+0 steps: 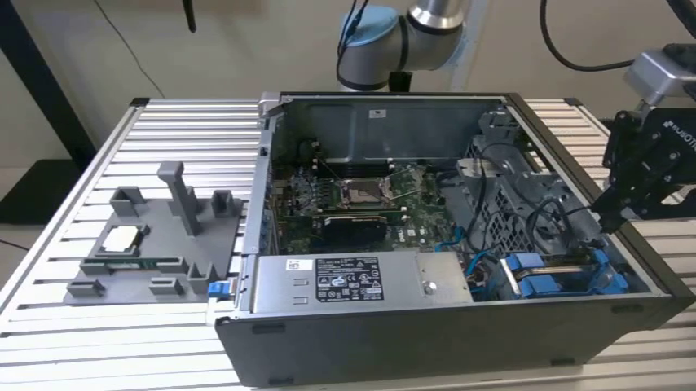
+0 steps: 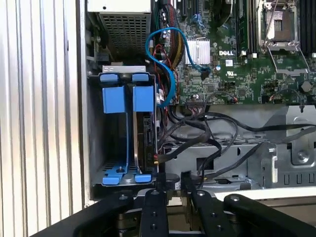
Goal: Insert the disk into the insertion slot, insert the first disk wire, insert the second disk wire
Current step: 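Insert the second disk wire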
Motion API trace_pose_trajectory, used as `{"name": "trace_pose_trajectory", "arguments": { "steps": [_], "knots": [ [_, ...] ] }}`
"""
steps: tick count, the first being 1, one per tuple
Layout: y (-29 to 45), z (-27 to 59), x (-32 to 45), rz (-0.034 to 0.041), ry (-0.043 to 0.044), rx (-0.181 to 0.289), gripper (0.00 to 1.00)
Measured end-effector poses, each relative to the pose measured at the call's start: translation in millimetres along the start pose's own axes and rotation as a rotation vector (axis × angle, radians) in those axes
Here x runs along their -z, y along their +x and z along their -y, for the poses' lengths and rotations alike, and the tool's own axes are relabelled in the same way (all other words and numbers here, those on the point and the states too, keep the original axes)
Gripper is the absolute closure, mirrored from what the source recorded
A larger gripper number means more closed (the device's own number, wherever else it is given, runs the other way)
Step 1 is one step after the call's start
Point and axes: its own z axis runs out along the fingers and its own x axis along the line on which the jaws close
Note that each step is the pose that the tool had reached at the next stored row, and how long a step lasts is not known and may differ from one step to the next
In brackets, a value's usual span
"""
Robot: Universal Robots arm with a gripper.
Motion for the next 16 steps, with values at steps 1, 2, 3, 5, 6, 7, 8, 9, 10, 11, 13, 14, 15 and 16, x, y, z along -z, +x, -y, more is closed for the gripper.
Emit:
{"name": "trace_pose_trajectory", "arguments": {
  "steps": [1,2,3,5,6,7,8,9,10,11,13,14,15,16],
  "knots": [
    [0.8,1.7,0.0,-0.0001,-0.0063,-0.001,0.73],
    [1.7,3.1,0.3,-0.0004,-0.0097,-0.001,0.73],
    [3.0,4.4,0.4,-0.0004,-0.0116,-0.001,0.73],
    [5.4,7.2,0.3,-0.0006,-0.0152,-0.001,0.73],
    [6.2,8.3,0.0,-0.0006,-0.0164,-0.001,0.73],
    [6.6,9.3,-0.6,-0.0004,-0.0175,-0.002,0.73],
    [6.8,10.3,-1.1,0.0004,-0.0188,-0.002,0.73],
    [6.9,11.1,-1.8,0.0024,-0.0208,-0.002,0.73],
    [7.0,12.0,-2.3,0.0051,-0.0236,-0.002,0.73],
    [7.1,12.9,-2.7,0.0078,-0.027,-0.002,0.73],
    [7.1,15.0,-3.3,0.0123,-0.037,-0.002,0.73],
    [7.1,16.0,-3.6,0.015,-0.0428,-0.002,0.73],
    [7.1,16.9,-3.8,0.0175,-0.0491,-0.003,0.73],
    [7.2,17.9,-3.9,0.019,-0.0549,-0.003,0.73]
  ]
}}
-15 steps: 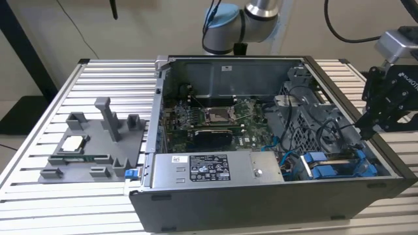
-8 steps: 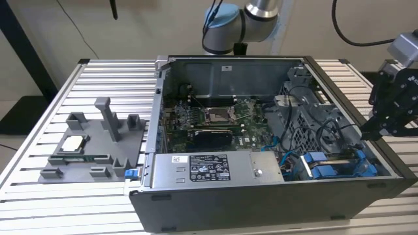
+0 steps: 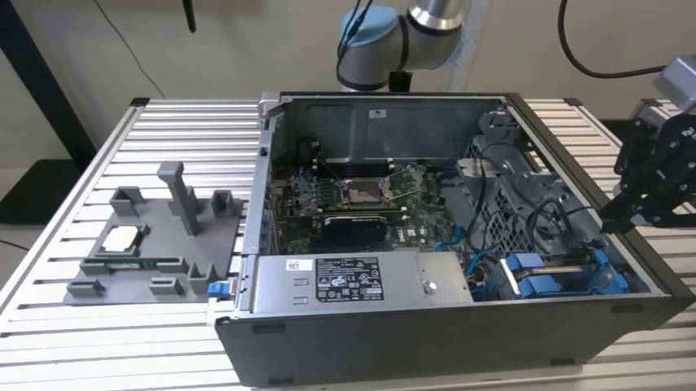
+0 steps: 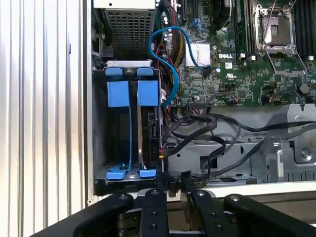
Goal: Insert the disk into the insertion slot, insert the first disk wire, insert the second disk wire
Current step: 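Insert the second disk wire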
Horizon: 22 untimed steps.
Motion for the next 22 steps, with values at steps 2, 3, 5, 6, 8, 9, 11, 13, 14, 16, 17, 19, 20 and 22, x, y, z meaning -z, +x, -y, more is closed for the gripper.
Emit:
{"name": "trace_pose_trajectory", "arguments": {
  "steps": [2,3,5,6,8,9,11,13,14,16,17,19,20,22],
  "knots": [
    [0.1,1.5,-0.4,0.0006,-0.009,-0.001,0.73],
    [0.3,2.3,-0.8,0.001,-0.0117,-0.001,0.73],
    [0.7,2.9,-1.8,0.0037,-0.0138,-0.001,0.73],
    [0.8,3.0,-1.9,0.0044,-0.014,-0.001,0.73],
    [0.7,3.1,-1.9,0.0043,-0.014,-0.001,0.73],
    [0.7,3.1,-1.8,0.0042,-0.014,-0.001,0.76],
    [0.8,3.1,-1.9,0.0044,-0.0141,-0.001,0.83],
    [0.8,3.1,-1.9,0.0043,-0.0141,-0.001,0.83],
    [0.8,3.1,-1.9,0.0043,-0.014,-0.001,0.83],
    [0.8,3.1,-1.9,0.0043,-0.0141,-0.001,0.83],
    [0.8,3.1,-1.9,0.0043,-0.014,-0.001,0.84],
    [0.8,2.5,-1.6,0.0045,-0.0141,-0.001,0.84],
    [0.7,1.8,-1.1,0.0044,-0.0141,-0.001,0.84],
    [0.7,-0.9,0.5,0.0042,-0.014,-0.001,0.84]
  ]
}}
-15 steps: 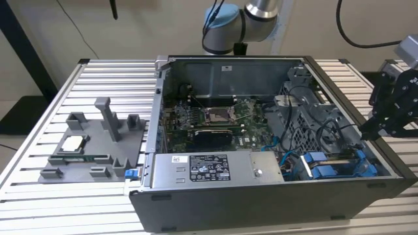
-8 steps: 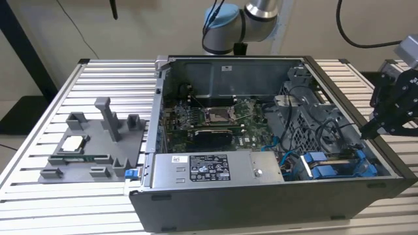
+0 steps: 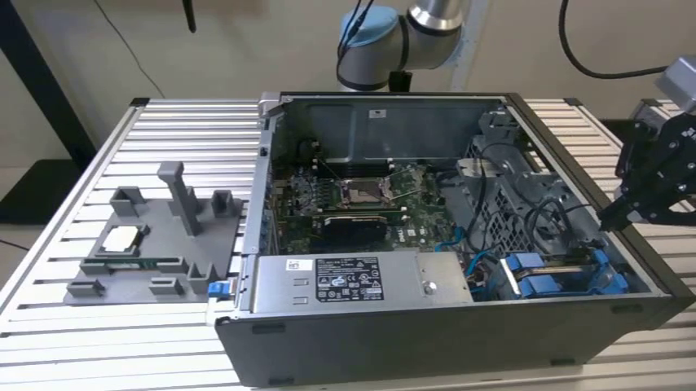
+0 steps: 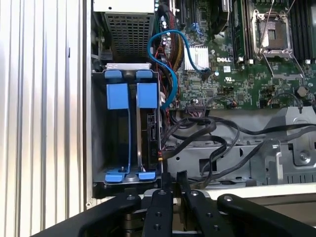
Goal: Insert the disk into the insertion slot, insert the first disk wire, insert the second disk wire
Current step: 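Insert the second disk wire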
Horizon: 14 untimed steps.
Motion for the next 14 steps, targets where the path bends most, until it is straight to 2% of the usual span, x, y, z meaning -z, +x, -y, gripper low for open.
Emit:
{"name": "trace_pose_trajectory", "arguments": {
  "steps": [5,12,13,14],
  "knots": [
    [-0.2,-11.8,3.9,0.0003,0.0003,-0.001,0.84],
    [-0.2,-34.0,5.1,0.0009,0.0024,-0.004,0.84],
    [-0.3,-43.7,5.3,0.001,0.0034,-0.004,0.84],
    [-0.2,-46.8,5.2,0.0011,0.0039,-0.005,0.84]
  ]
}}
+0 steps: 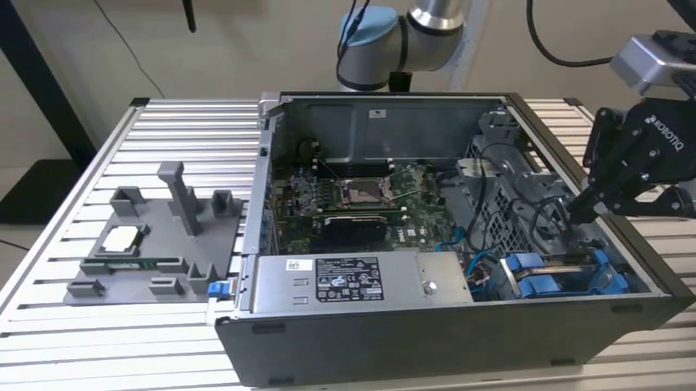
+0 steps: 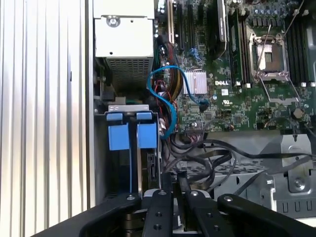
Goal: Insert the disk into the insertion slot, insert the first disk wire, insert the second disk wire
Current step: 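Insert the second disk wire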
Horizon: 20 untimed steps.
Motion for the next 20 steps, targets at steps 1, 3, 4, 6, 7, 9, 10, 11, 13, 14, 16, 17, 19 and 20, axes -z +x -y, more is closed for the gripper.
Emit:
{"name": "trace_pose_trajectory", "arguments": {
  "steps": [1,3,4,6,7,9,10,11,13,14,16,17,19,20],
  "knots": [
    [0.0,-3.2,-0.2,0.0002,0.0005,0.0,0.84],
    [0.2,-9.4,-0.8,0.0001,0.002,-0.001,0.84],
    [0.4,-12.7,-1.3,0.0003,0.0037,0.0,0.84],
    [0.6,-16.7,-1.9,0.0005,0.0062,0.0,0.84],
    [0.7,-17.3,-2.0,0.0003,0.0065,0.0,0.84],
    [0.7,-17.3,-2.0,-0.0006,0.0068,0.0,0.84],
    [0.6,-17.3,-2.0,-0.0031,0.007,0.0,0.84],
    [0.6,-17.4,-2.1,-0.0081,0.0073,-0.001,0.84],
    [0.8,-17.9,-2.7,-0.0259,0.0083,-0.004,0.84],
    [0.8,-18.3,-3.0,-0.0363,0.009,-0.005,0.84],
    [1.0,-19.5,-4.1,-0.0494,0.0113,-0.007,0.84],
    [1.1,-20.8,-4.6,-0.0531,0.0136,-0.007,0.84],
    [1.4,-23.9,-5.9,-0.0594,0.0192,-0.008,0.84],
    [1.5,-25.4,-6.5,-0.062,0.0219,-0.008,0.84]
  ]
}}
